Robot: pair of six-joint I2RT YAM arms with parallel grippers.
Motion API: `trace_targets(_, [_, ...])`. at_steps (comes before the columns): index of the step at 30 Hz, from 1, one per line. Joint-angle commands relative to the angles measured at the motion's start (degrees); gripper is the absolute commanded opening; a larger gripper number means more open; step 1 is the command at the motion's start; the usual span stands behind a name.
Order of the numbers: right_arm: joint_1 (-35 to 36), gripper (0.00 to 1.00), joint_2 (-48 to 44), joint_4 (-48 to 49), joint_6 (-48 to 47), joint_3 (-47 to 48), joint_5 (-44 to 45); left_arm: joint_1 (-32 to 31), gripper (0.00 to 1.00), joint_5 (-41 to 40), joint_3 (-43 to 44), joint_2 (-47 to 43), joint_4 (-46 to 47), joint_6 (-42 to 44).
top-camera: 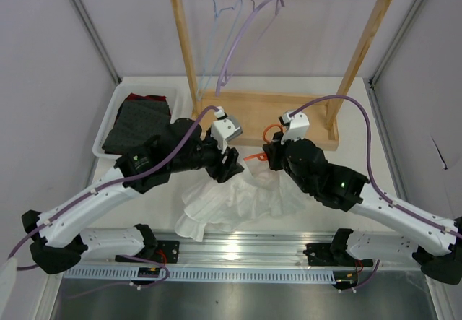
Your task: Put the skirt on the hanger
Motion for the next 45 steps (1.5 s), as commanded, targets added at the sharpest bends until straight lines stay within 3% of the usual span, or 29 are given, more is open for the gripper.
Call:
trace_targets(1, [-0.24,0.0,-1.9,1.96,1.09,3.72,-1.29,-0.22,0.63,2.88,-0.02,2.13,1.21,1.71])
trace_targets(10, [-0.24,0.0,-3.04,0.73,1.26,4.86,-1.11,-0.22,0.57,4.99,-0.19,4.95,2.54,1.71])
trace_targets(19, [0.37,0.0,-3.13,0.99,1.88,5.04,-2.25,-0.22,0.27,6.39,0.69,7.5,5.79,1.45])
trace_targets(27, [1.34,0.0,-2.78,1.26,1.97,5.21,-2.34,-0.22,0.14,7.27,0.69,8.64,7.98,0.75])
trace_targets(34, [2.57,0.0,-1.2,1.61,1.7,5.56,-2.61,-0.22,0.14,7.8,1.21,9.26,8.6,0.57])
trace_targets(36, [2.75,0.0,-0.94,1.69,1.7,5.74,-2.52,-0.22,0.02,7.45,1.3,8.91,8.34,0.66])
trace_targets(39, [2.57,0.0,-0.93,1.34,1.53,5.83,-1.47,-0.22,0.0,5.44,0.34,7.16,9.04,0.66])
trace_targets(42, [2.22,0.25,-0.93,-0.32,2.05,6.44,0.12,-0.13,0.0,2.54,-0.98,5.4,9.65,0.13])
trace_targets(43, [1.61,0.41,-1.11,-0.76,2.14,6.62,0.38,-0.13,0.0,1.92,-1.16,4.26,9.74,-0.3])
trace_targets(45, [1.17,0.55,-1.81,-1.9,2.14,6.97,1.35,0.05,0.0,0.16,-2.12,3.29,9.48,-0.66])
